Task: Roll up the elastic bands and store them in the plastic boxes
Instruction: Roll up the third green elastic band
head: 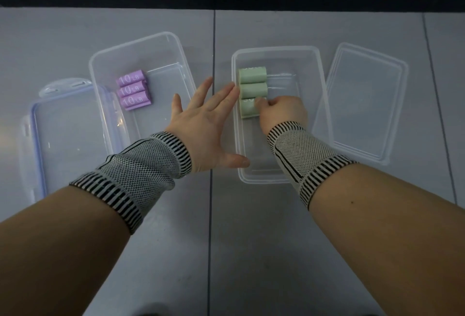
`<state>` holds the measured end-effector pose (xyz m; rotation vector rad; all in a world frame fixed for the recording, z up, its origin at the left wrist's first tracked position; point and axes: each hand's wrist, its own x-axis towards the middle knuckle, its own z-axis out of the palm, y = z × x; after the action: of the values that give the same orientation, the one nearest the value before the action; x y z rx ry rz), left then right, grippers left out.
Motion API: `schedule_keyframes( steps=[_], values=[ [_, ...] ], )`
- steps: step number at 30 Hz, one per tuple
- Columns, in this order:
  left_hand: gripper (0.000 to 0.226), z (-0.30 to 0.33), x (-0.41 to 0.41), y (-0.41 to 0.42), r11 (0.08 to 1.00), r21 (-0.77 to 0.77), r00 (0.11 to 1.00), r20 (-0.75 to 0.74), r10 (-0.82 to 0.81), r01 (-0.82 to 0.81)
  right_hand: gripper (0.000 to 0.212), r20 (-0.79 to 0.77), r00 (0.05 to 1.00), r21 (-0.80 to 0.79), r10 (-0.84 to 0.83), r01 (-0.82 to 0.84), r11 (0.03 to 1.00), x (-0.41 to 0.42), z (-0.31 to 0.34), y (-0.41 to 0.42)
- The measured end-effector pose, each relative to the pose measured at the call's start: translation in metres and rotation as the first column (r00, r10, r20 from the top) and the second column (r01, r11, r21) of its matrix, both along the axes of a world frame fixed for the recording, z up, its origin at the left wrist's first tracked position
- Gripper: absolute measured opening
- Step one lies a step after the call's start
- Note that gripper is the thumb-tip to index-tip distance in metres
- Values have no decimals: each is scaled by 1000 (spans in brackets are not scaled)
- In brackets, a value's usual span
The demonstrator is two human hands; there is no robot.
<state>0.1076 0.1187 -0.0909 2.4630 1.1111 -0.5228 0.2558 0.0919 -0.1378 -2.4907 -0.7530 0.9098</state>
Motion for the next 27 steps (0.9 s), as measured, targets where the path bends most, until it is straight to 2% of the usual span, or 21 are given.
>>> schedule_keyframes(
  steps=[5,10,12,18,21,27],
  values=[
    [126,0,0,-1,1000,5,1000,-13,-6,6,36,18,996,31,92,-92,995,5,-5,-9],
    [126,0,1,-1,1000,-3,1000,-10,5,-5,29,-73,993,66,-96,101,993,0,-4,-6],
    [126,0,1,-1,1000,-5,1000,-10,4,-4,29,-60,988,46,-144,147,988,-4,-4,-3],
    [126,1,1,-1,1000,-3,1000,-7,8,-8,31,-3,1000,153,3,-2,988,-4,-4,-11],
    [126,1,1,-1,1000,-3,1000,-5,3,-3,31,-2,997,160,81,-80,984,-6,-7,-13],
    [126,0,1,0,1000,-5,1000,-5,0,0,36,64,990,136,122,-130,982,-5,-16,-9]
  ],
)
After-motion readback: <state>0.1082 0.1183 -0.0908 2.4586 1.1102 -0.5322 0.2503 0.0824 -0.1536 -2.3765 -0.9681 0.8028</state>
